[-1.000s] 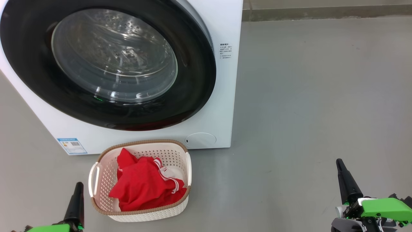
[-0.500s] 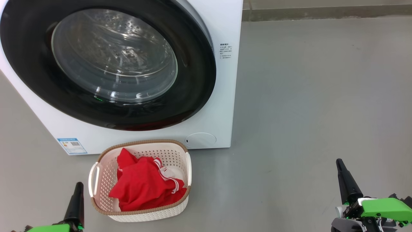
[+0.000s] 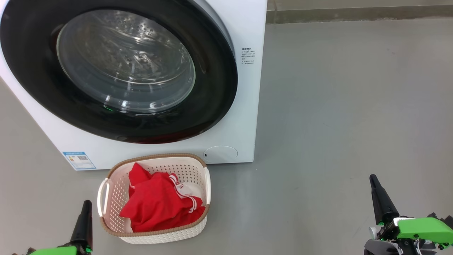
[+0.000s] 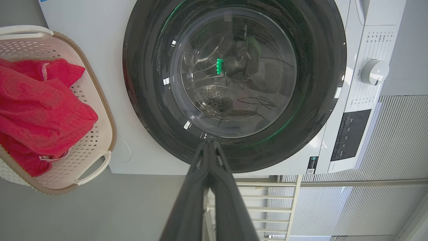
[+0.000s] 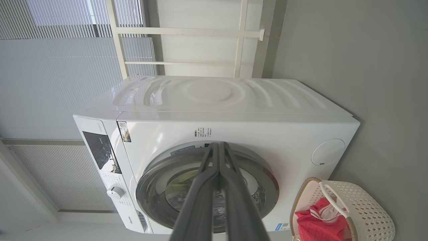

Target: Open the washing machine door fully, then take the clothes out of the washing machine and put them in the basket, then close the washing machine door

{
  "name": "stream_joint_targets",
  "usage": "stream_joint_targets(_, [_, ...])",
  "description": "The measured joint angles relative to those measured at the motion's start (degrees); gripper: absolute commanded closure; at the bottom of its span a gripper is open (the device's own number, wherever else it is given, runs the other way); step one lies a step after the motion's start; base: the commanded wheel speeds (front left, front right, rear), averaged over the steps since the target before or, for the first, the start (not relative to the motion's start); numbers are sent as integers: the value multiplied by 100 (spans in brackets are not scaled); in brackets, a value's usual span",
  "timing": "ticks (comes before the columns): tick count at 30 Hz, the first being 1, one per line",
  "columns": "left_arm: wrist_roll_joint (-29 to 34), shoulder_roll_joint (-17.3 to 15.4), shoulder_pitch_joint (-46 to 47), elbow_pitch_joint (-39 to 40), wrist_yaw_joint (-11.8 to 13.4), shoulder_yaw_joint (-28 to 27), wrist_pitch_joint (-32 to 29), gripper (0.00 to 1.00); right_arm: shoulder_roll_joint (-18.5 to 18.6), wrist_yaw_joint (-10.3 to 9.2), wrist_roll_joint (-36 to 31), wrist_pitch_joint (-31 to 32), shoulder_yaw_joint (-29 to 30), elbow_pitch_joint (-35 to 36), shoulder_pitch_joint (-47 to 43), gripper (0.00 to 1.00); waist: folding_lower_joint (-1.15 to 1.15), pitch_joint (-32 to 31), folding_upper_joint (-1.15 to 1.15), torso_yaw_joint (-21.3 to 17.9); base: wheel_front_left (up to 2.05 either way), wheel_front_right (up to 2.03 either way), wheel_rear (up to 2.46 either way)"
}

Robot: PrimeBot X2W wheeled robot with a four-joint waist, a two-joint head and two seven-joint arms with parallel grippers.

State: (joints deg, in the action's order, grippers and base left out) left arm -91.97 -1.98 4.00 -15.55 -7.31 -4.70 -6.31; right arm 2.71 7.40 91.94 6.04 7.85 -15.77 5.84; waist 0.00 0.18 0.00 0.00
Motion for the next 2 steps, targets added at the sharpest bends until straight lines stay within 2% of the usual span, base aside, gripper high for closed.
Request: stream_joint_targets(2, [0, 0, 0, 0, 0, 0, 0, 100, 0, 0, 0, 0, 0, 0, 0, 100, 0, 0, 0, 0, 0, 0, 0])
